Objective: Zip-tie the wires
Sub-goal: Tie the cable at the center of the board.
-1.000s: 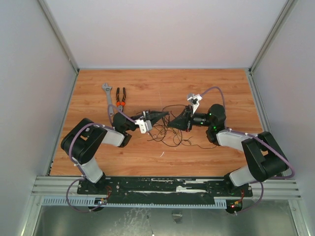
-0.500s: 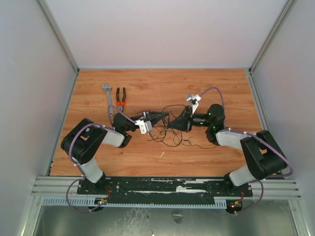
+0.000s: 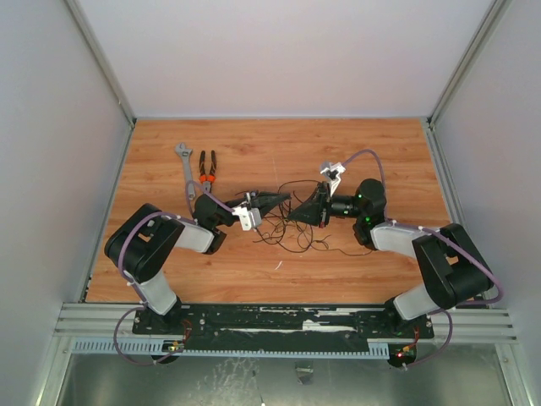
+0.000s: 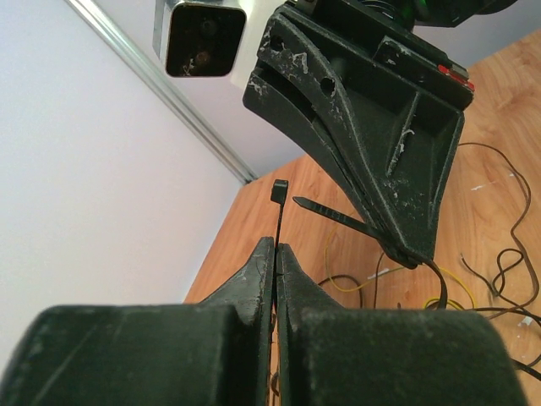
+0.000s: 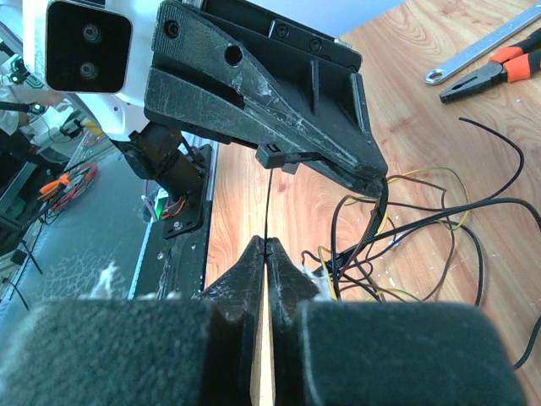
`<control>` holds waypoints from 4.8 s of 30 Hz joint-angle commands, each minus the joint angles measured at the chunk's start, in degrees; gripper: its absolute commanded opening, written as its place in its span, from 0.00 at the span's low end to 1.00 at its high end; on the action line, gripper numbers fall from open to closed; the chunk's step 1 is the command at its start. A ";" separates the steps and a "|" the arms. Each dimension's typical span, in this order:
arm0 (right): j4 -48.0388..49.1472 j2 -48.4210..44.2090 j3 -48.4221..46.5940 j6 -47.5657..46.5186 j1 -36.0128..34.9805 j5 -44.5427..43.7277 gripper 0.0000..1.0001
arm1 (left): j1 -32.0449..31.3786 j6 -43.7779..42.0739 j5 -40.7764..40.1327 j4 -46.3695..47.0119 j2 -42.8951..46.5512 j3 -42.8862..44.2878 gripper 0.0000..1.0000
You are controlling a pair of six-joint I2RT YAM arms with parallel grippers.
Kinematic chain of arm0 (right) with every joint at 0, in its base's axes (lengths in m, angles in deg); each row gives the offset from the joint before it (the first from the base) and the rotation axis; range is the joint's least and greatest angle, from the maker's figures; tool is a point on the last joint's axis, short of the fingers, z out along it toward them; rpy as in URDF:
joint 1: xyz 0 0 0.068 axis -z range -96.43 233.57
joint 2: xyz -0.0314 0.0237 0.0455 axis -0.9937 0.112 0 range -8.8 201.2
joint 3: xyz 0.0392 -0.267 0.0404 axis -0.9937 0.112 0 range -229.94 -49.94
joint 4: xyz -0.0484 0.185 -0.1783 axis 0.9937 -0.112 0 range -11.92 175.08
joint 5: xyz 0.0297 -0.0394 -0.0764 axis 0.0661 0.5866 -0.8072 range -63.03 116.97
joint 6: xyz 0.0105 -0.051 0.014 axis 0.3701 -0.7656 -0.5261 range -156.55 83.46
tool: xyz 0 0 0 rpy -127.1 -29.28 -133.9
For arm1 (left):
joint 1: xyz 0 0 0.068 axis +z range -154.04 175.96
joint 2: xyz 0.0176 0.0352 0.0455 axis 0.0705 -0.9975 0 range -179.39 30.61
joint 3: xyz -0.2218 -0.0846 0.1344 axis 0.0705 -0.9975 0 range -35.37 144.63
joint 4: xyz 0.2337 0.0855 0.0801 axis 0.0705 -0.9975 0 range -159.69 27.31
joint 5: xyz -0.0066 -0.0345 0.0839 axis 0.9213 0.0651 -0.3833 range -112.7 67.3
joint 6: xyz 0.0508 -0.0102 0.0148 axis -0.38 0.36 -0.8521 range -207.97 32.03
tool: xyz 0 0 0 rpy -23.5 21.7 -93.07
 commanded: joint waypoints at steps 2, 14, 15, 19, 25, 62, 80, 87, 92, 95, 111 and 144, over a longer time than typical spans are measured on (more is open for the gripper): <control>0.24 -1.07 -1.04 -0.46 0.44 0.35 0.00 | -0.56 -1.29 -0.53 18.60 1.15 -0.51 0.00; 0.18 -1.47 -1.37 -0.40 0.98 0.77 0.00 | -0.53 -1.54 -0.76 18.62 1.16 -0.86 0.00; 0.20 -1.55 -1.36 -0.41 1.11 0.82 0.00 | -0.53 -1.58 -0.83 18.63 1.17 -0.91 0.00; 0.08 -1.94 -1.38 -0.47 1.18 1.31 0.00 | -0.54 -1.52 -0.89 18.62 0.93 -0.73 0.00; -0.60 -1.74 -0.96 -1.01 1.14 1.42 0.00 | -0.61 -1.52 -0.80 18.60 0.72 -0.59 0.00; -0.29 0.08 -2.55 2.98 1.63 1.89 0.00 | -1.32 -3.04 -1.13 18.60 2.03 -2.63 0.00; -5.32 -0.09 -4.69 3.11 1.62 3.68 0.00 | -1.97 -4.42 -1.21 18.63 2.29 -3.12 0.00; -10.49 -1.90 -4.94 2.34 1.58 4.02 0.00 | -1.94 -5.29 -1.47 18.63 2.55 -3.10 0.00; -16.20 -3.57 -6.29 0.01 1.58 4.04 0.00 | -1.95 -5.47 -1.39 18.58 2.65 -3.08 0.00; -17.25 -3.87 -6.76 -0.31 1.61 4.01 0.00 | -1.94 -5.38 -1.31 18.62 2.80 -3.04 0.00; -22.02 -4.91 -7.40 -1.04 1.63 4.73 0.00 | -2.01 -6.17 -1.09 18.60 2.84 -2.64 0.00; -22.50 -7.22 -7.56 0.16 2.18 4.27 0.00 | -1.94 -8.10 -0.06 18.47 2.83 -0.60 0.00</control>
